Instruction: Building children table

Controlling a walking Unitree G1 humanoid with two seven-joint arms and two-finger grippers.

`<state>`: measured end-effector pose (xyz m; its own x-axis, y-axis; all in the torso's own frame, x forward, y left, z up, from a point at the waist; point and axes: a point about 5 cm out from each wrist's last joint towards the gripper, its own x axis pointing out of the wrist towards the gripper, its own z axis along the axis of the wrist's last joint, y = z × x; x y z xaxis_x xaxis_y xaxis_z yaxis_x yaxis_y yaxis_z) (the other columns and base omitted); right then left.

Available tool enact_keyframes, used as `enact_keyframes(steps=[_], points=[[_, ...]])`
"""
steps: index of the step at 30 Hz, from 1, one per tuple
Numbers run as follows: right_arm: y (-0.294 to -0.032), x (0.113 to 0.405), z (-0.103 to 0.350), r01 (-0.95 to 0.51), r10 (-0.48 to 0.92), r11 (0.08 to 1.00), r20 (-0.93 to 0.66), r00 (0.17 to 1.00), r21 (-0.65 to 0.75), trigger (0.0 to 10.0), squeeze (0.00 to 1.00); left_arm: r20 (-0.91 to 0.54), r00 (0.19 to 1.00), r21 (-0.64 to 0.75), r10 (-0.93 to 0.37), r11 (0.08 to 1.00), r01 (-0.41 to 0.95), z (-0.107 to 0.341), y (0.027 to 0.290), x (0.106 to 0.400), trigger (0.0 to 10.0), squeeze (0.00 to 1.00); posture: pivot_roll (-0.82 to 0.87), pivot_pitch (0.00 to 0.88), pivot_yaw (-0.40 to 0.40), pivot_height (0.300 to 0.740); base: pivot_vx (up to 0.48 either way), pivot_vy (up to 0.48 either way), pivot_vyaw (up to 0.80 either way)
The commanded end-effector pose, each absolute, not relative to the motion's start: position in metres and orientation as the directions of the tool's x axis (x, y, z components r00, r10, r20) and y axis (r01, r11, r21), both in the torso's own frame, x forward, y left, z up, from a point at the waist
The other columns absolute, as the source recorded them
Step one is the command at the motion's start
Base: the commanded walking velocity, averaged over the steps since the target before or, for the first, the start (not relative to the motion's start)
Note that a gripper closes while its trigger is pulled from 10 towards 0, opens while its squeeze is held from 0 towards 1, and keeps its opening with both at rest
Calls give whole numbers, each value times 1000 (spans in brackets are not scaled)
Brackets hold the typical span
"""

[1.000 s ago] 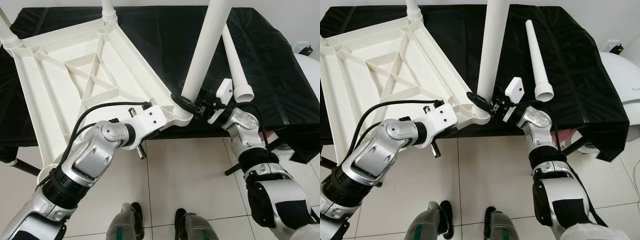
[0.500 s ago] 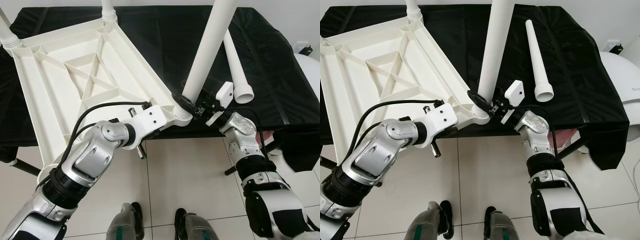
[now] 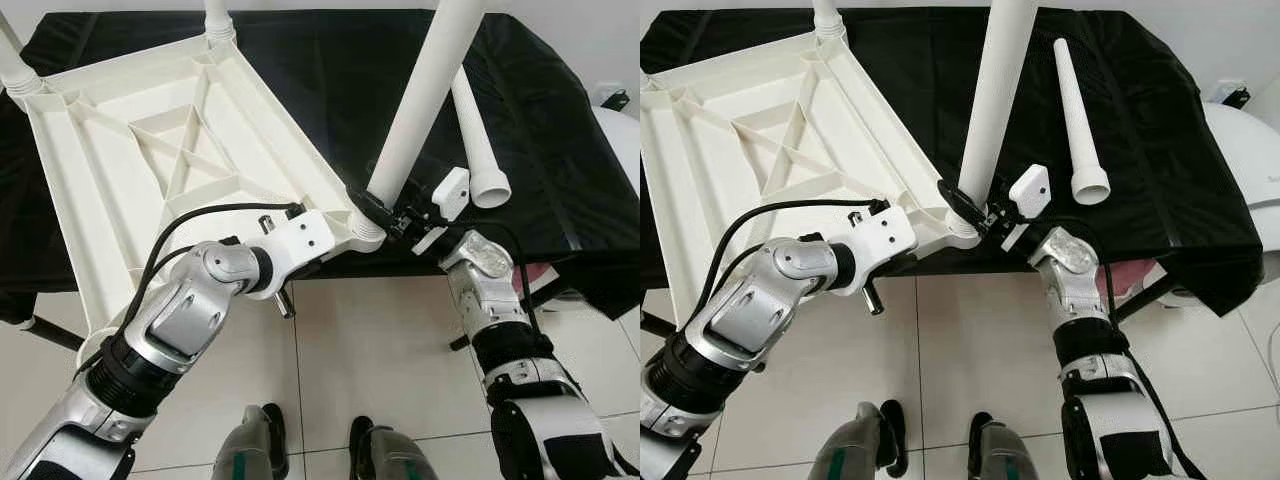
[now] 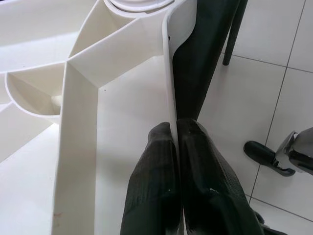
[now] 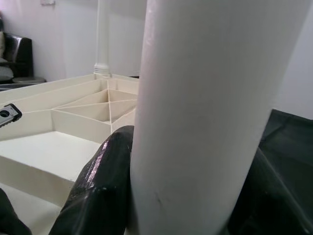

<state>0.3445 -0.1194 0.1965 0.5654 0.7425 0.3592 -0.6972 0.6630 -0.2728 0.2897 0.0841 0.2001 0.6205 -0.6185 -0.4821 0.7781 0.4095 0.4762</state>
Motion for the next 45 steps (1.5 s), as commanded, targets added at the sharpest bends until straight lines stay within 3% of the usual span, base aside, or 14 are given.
enact_keyframes(steps=[1,21,45], points=[[-110,340,168,-738,771,635,246,588,-227,10000,0,-406,670,549,-622,420,722,216,79,291,10000,0,-30,218,-44,740,0,0,0],[-107,331,164,-606,630,776,279,725,-176,10000,0,-401,664,555,-631,409,724,217,77,292,10000,0,-39,196,-37,740,0,0,0],[-92,317,163,-506,522,852,307,796,-134,10000,0,-401,664,555,-631,409,724,219,76,293,10000,0,-40,207,-30,740,0,0,0]])
